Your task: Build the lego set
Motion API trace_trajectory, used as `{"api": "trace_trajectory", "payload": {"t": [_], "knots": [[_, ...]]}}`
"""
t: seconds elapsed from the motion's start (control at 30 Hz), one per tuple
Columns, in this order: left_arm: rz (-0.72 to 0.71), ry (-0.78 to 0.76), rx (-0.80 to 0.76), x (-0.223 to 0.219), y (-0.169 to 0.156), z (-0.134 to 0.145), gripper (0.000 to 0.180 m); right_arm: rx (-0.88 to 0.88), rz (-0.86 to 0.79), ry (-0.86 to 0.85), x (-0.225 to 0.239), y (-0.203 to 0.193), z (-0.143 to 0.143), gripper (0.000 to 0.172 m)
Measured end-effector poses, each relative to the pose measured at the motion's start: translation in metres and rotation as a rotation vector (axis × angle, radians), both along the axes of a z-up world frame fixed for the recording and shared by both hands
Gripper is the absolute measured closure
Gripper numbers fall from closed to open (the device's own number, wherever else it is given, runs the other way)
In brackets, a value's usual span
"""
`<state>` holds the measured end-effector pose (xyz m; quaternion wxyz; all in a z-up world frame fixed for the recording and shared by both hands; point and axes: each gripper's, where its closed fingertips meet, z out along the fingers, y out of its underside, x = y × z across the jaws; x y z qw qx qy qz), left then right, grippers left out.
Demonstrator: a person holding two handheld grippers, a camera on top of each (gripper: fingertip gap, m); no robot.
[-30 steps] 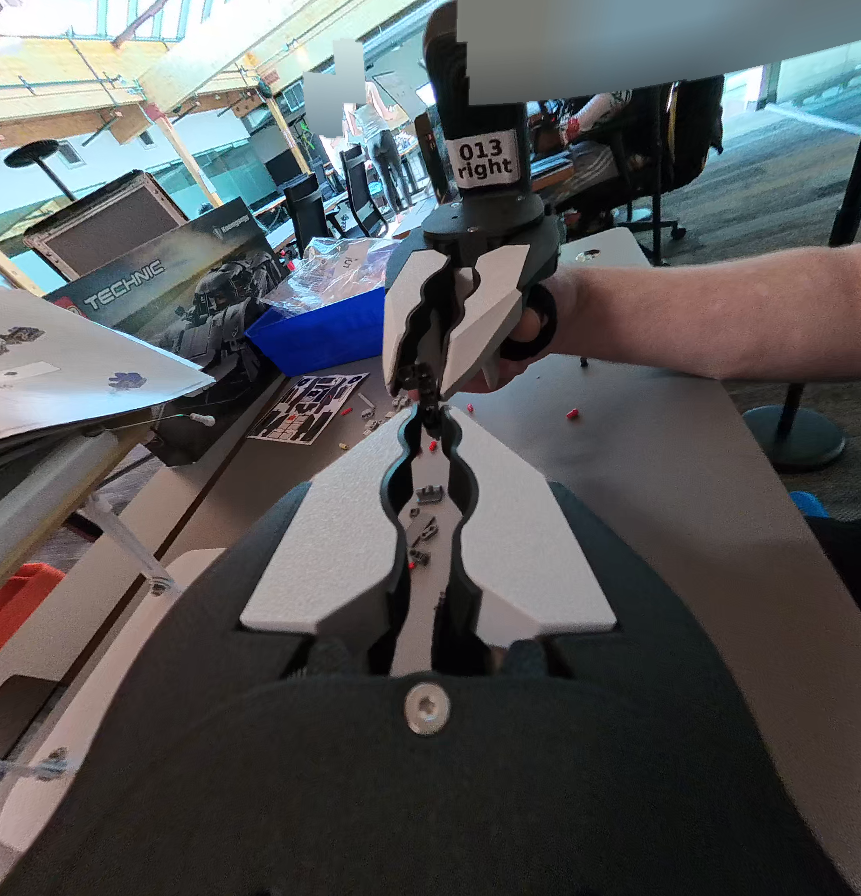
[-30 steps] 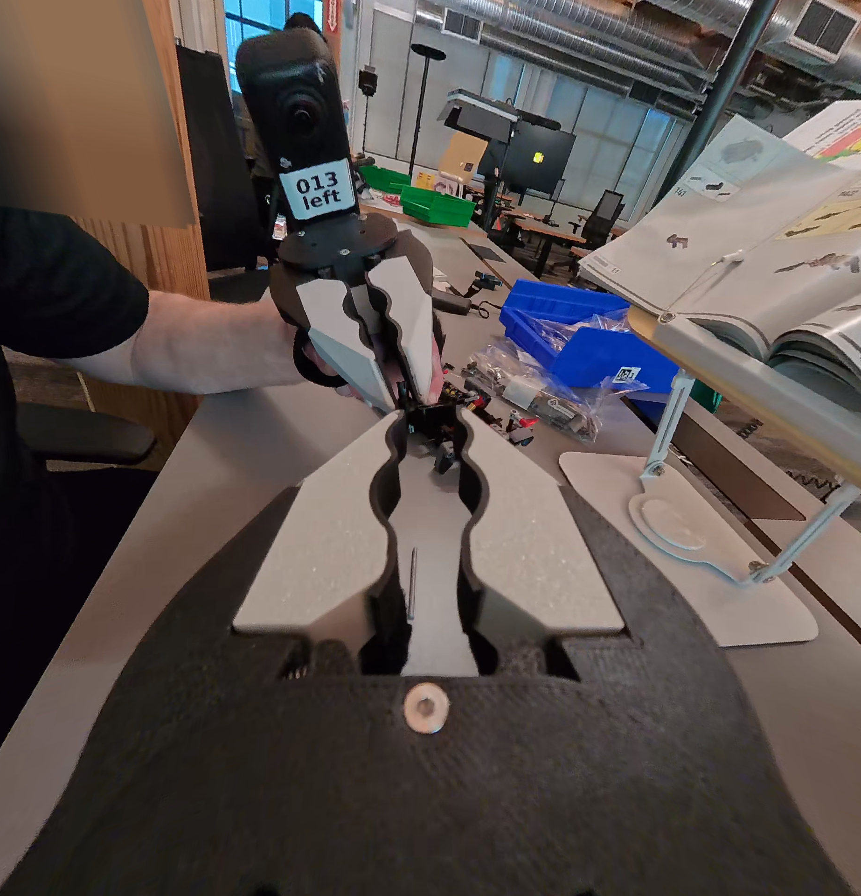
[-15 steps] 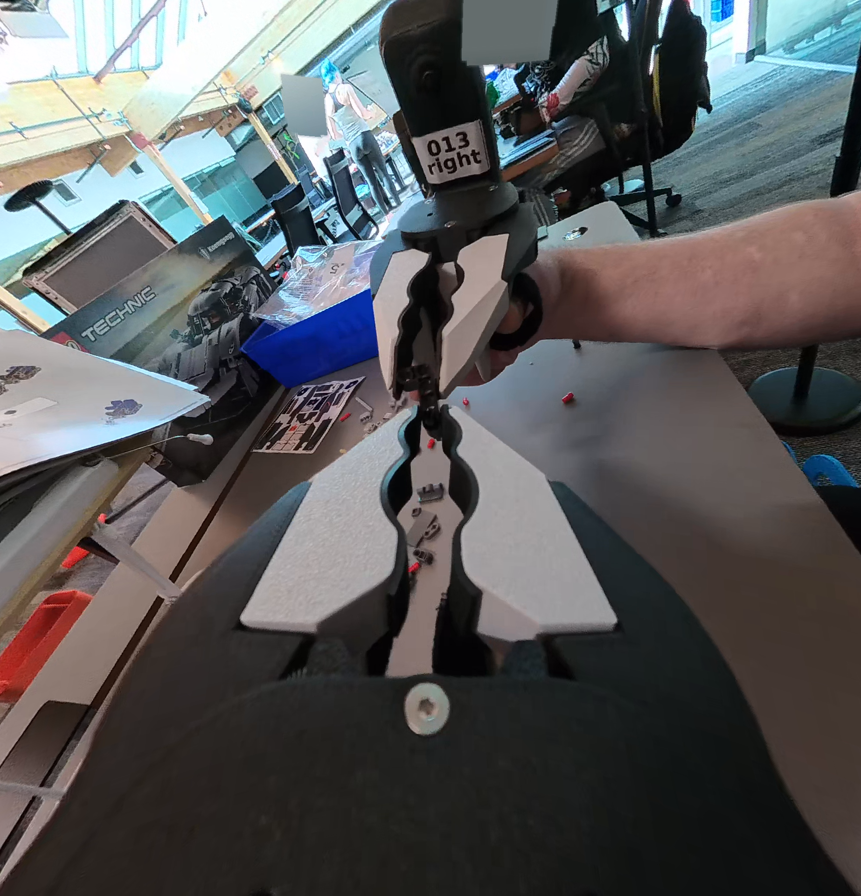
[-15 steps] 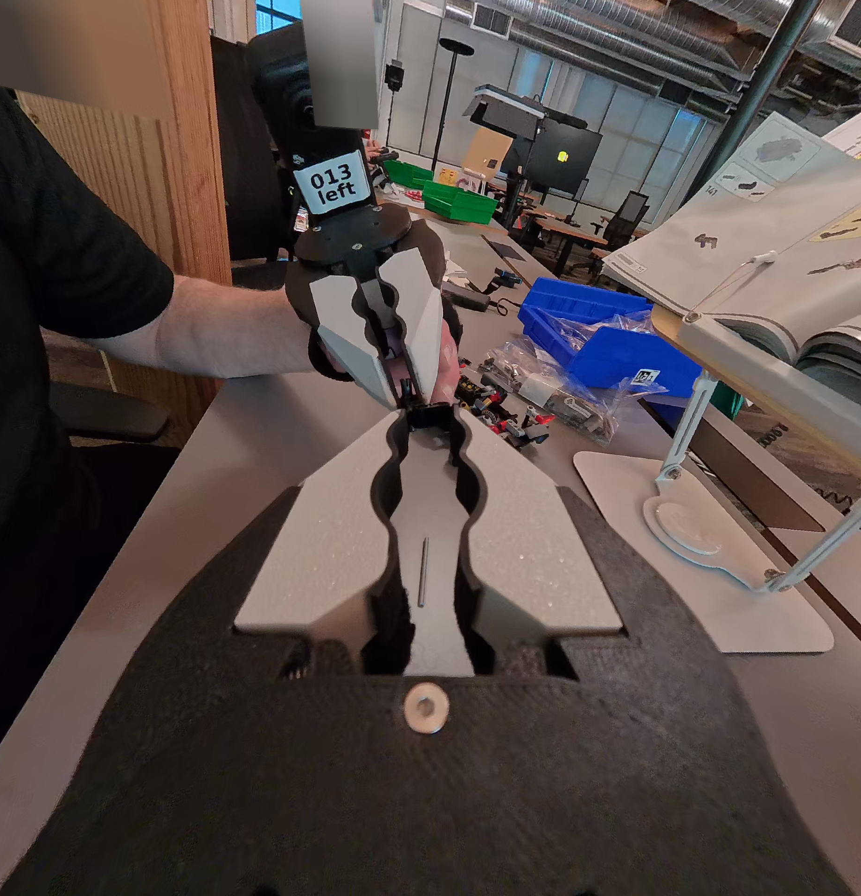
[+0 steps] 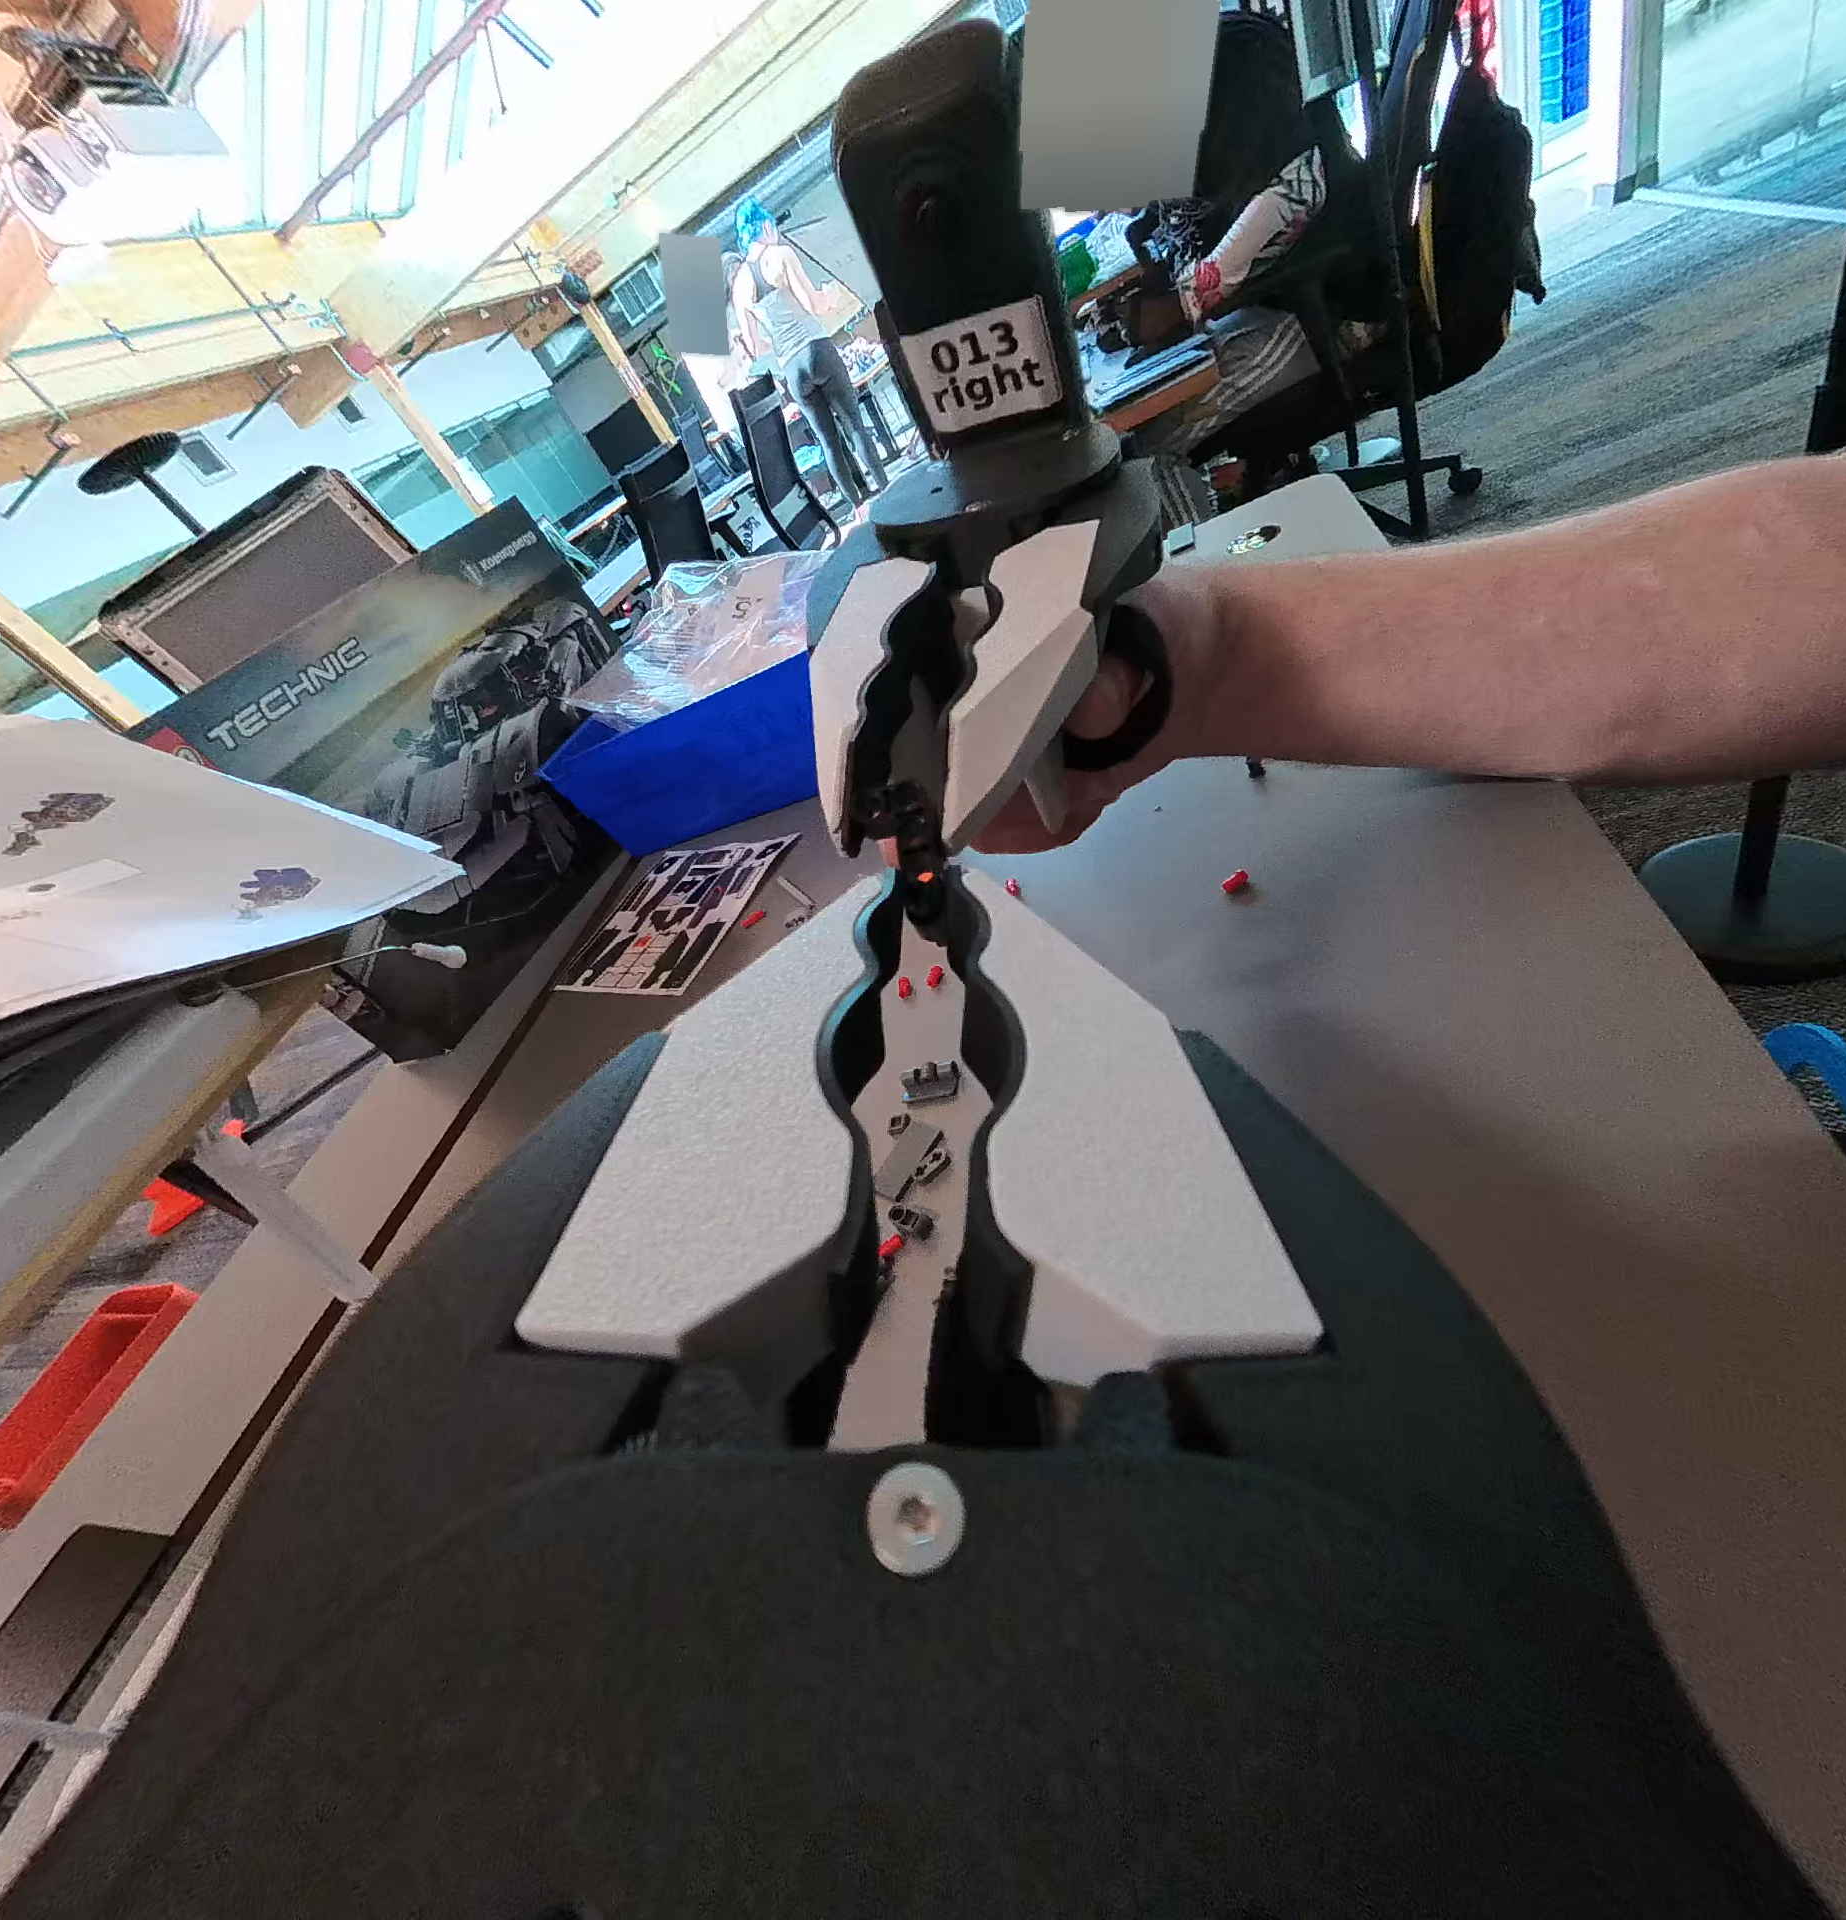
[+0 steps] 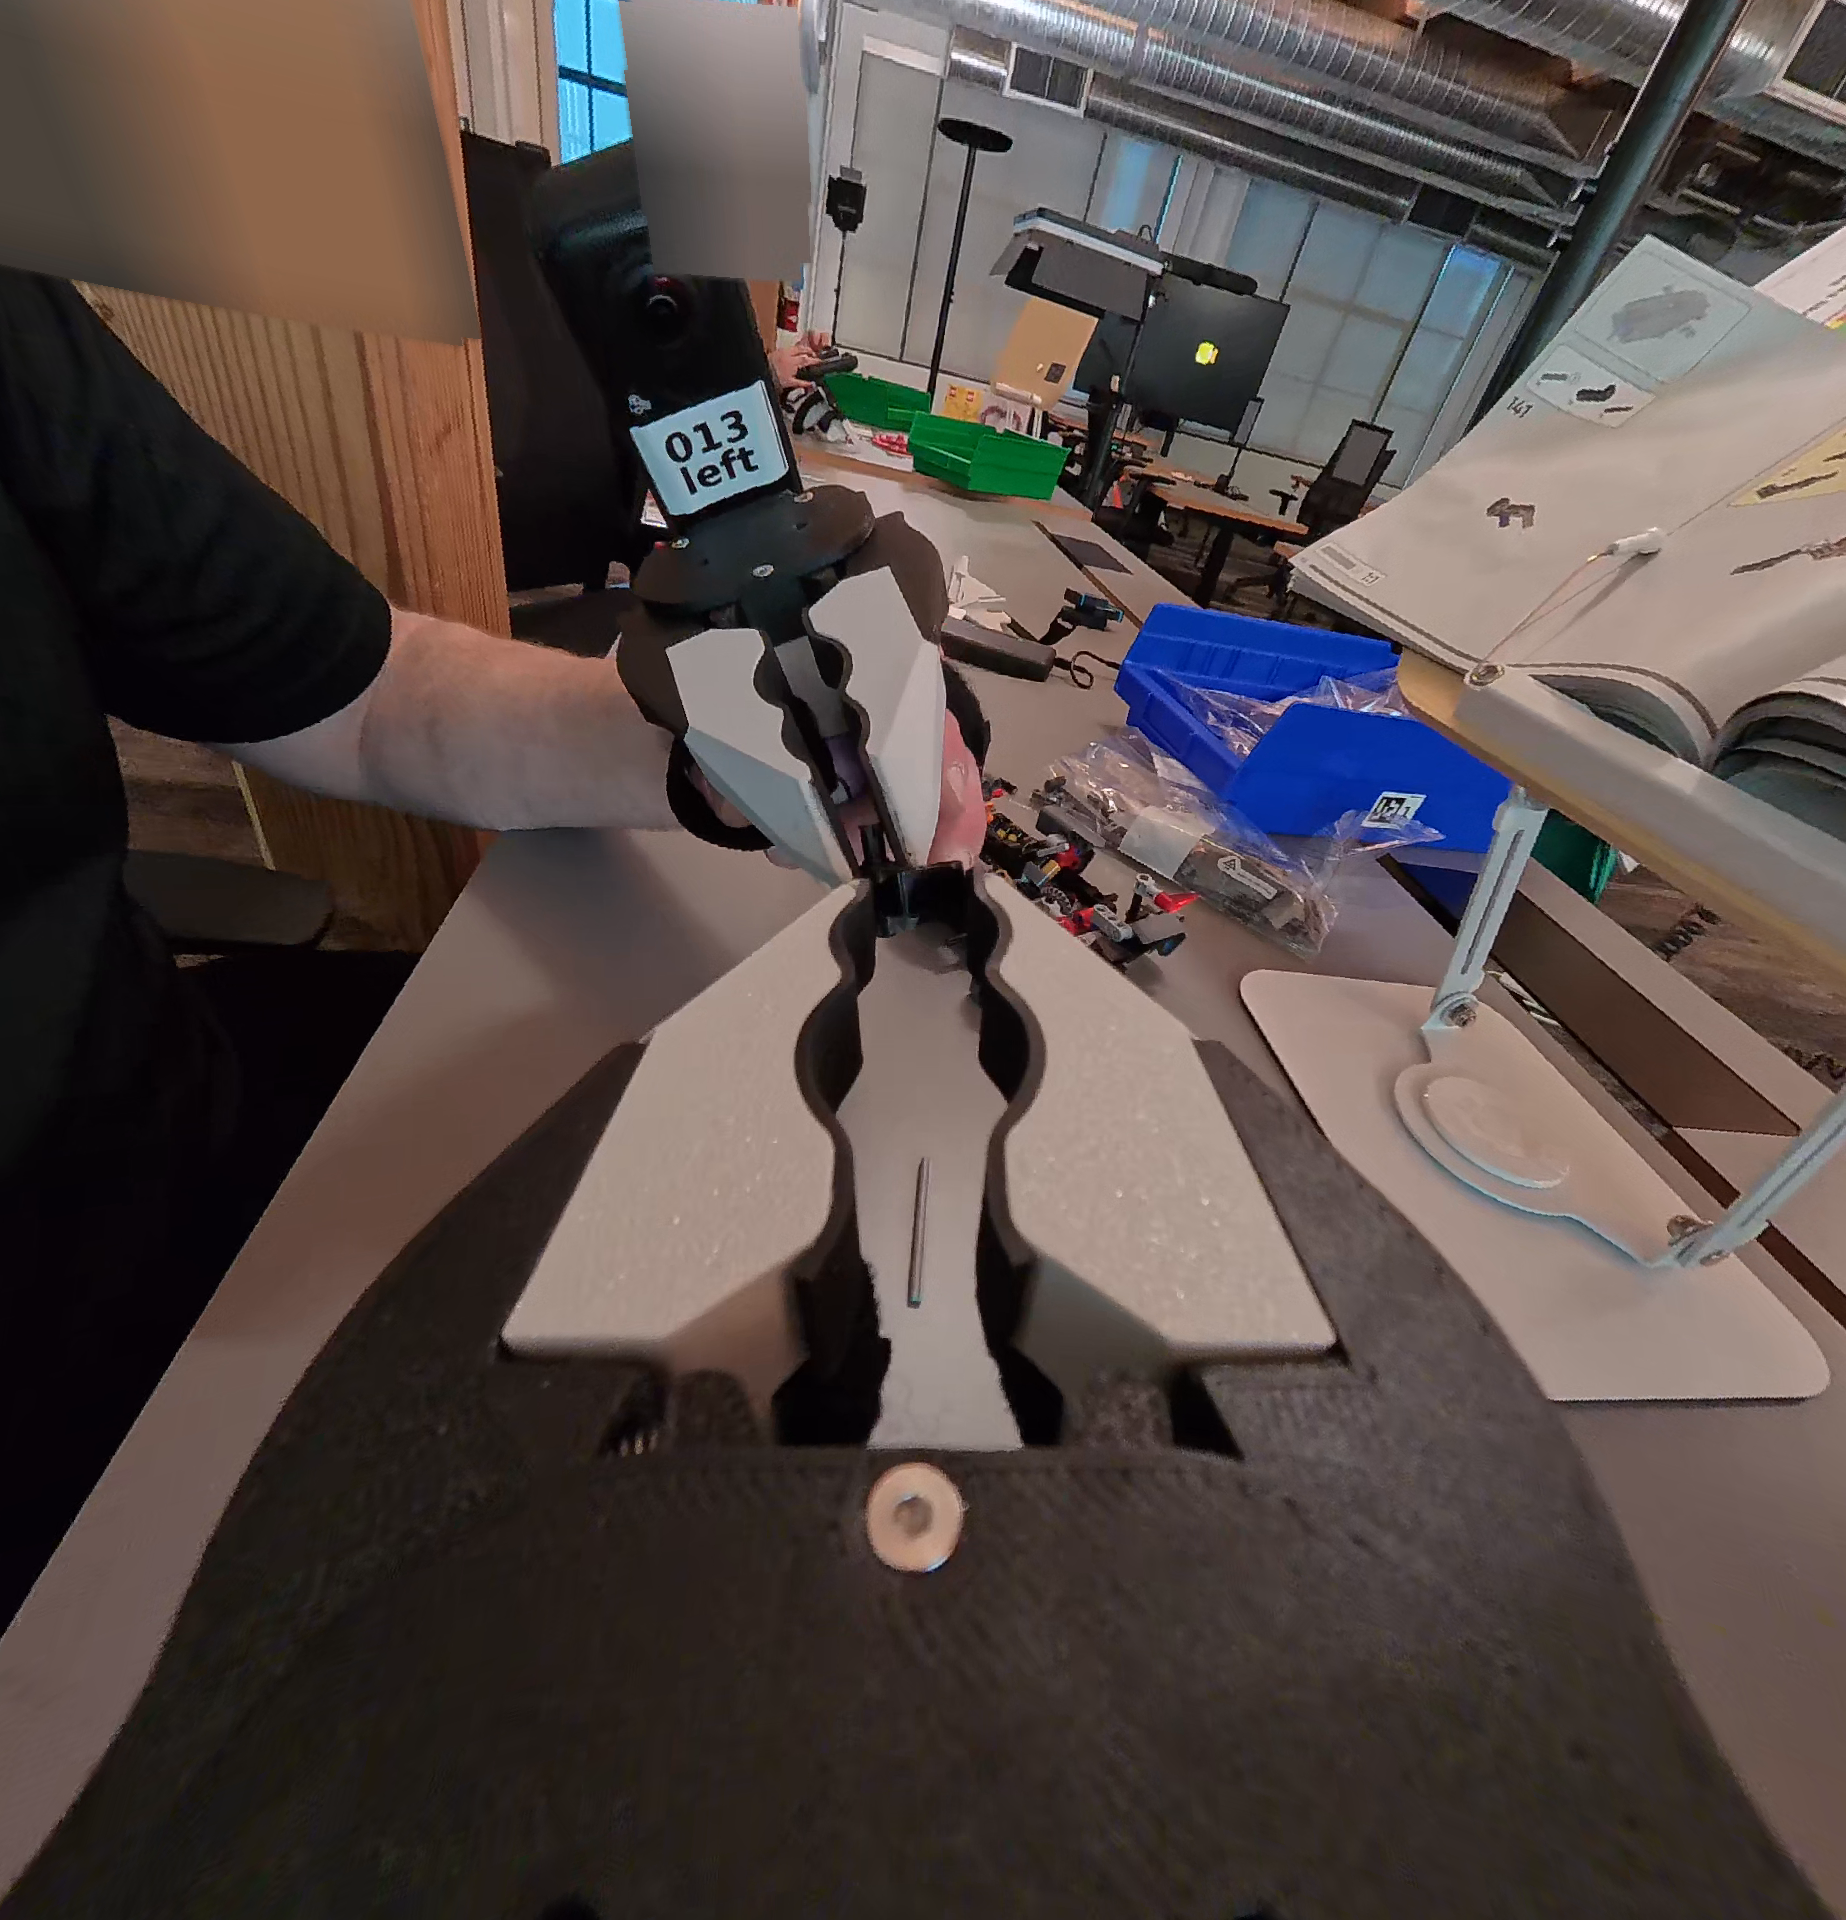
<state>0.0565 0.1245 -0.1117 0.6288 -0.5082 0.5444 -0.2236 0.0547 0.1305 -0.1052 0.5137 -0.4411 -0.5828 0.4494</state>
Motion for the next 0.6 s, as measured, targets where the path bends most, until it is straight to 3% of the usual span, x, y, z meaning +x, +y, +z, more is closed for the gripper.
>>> {"api": "trace_trajectory", "payload": {"t": [0.6], "knots": [[0.016,0.066,0.045,0.0013,-0.0038,-0.0020,0.175,-0.030,0.050,0.002,0.0010,-0.0047,-0.0029,0.158]]}}
